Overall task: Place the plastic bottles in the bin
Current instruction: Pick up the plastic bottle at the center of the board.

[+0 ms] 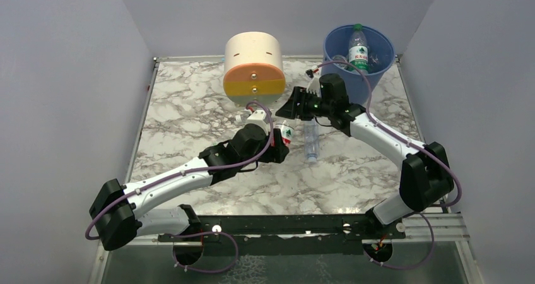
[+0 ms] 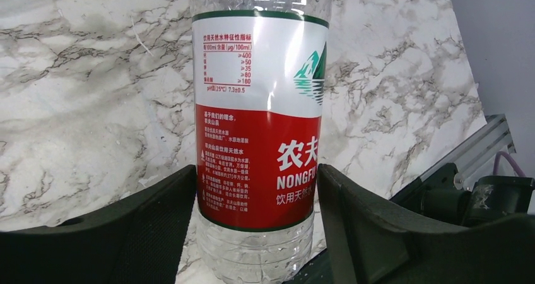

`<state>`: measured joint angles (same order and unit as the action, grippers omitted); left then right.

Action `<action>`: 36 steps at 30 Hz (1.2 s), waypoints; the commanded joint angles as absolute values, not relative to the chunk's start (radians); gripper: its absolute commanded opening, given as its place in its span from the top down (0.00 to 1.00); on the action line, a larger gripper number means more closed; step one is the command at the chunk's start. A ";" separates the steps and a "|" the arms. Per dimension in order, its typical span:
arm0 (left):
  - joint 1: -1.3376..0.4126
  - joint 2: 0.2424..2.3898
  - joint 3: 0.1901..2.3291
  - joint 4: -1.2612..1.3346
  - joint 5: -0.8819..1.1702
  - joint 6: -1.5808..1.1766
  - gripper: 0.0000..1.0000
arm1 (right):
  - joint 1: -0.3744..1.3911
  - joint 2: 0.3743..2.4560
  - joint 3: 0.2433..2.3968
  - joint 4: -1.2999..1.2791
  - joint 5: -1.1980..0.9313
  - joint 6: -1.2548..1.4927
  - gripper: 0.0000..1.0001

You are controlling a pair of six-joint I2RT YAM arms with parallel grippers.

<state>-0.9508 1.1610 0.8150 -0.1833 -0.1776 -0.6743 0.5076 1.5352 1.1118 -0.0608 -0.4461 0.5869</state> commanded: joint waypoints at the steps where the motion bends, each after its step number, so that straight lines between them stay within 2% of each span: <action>1: -0.949 1.161 0.850 -0.169 -0.214 -0.663 0.23 | 0.518 1.548 1.148 -0.046 -0.455 0.588 0.41; 7: -0.950 1.152 0.857 -0.183 -0.218 -0.655 0.10 | 0.518 1.551 1.158 -0.051 -0.450 0.586 0.41; 9: -0.949 1.144 0.856 -0.183 -0.220 -0.654 0.01 | 0.518 1.552 1.160 -0.052 -0.450 0.585 0.41; 36: -0.950 0.979 0.879 -0.214 -0.222 -0.649 0.01 | 0.517 1.589 1.320 -0.145 -0.350 0.509 0.41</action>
